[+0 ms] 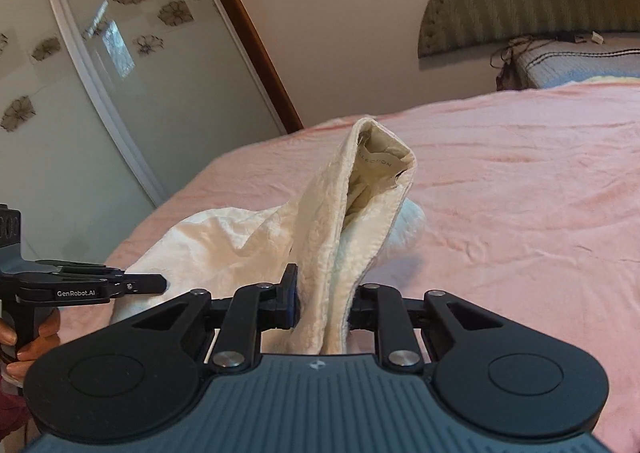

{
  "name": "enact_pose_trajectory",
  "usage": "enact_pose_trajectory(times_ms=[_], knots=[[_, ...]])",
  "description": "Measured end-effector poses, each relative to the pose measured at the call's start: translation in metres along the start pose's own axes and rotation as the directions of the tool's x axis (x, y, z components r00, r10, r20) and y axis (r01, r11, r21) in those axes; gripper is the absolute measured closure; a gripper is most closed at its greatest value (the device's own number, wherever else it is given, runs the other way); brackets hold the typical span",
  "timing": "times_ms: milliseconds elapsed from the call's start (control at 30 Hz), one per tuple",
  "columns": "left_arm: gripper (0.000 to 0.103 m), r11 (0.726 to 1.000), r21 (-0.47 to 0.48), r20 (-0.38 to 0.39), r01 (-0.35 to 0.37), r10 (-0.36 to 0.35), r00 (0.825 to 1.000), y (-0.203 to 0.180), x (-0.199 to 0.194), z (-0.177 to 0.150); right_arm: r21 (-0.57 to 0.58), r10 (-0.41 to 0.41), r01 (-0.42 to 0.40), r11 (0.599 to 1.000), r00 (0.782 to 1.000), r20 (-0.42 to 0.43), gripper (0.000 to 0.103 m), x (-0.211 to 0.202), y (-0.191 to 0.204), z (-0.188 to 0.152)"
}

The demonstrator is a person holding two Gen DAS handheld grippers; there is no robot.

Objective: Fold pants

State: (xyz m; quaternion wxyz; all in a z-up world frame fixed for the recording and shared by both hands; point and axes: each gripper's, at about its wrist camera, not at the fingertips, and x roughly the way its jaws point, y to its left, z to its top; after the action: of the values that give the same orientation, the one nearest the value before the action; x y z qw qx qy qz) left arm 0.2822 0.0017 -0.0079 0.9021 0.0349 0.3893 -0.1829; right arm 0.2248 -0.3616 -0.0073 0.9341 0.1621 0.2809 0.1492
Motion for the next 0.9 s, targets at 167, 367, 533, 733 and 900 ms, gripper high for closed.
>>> enact_pose_trajectory(times_ms=[167, 367, 533, 733, 900], knots=[[0.092, 0.999, 0.009, 0.013, -0.033, 0.033, 0.999, -0.005, 0.0, -0.005, 0.051, -0.053, 0.055, 0.997, 0.998, -0.041, 0.07, 0.012, -0.018, -0.013], [0.078, 0.997, 0.017, 0.001, -0.071, 0.071, 0.997, -0.011, 0.001, -0.005, 0.037, -0.121, 0.123, 0.992, 0.991, -0.058, 0.062, -0.001, -0.01, -0.014], [0.075, 0.995, 0.026, -0.001, -0.099, 0.099, 0.995, -0.016, 0.006, -0.008, -0.043, -0.161, 0.158, 0.986, 0.984, -0.081, 0.056, -0.006, -0.002, -0.017], [0.069, 0.993, 0.031, -0.007, -0.11, 0.111, 0.994, -0.018, 0.007, -0.009, 0.149, -0.044, 0.064, 0.987, 0.99, -0.132, 0.051, -0.001, -0.029, -0.028], [0.087, 0.992, 0.024, -0.048, -0.124, 0.125, 0.991, -0.017, 0.004, -0.002, 0.27, 0.046, -0.028, 0.963, 0.997, -0.063, 0.081, -0.014, -0.034, -0.029]])
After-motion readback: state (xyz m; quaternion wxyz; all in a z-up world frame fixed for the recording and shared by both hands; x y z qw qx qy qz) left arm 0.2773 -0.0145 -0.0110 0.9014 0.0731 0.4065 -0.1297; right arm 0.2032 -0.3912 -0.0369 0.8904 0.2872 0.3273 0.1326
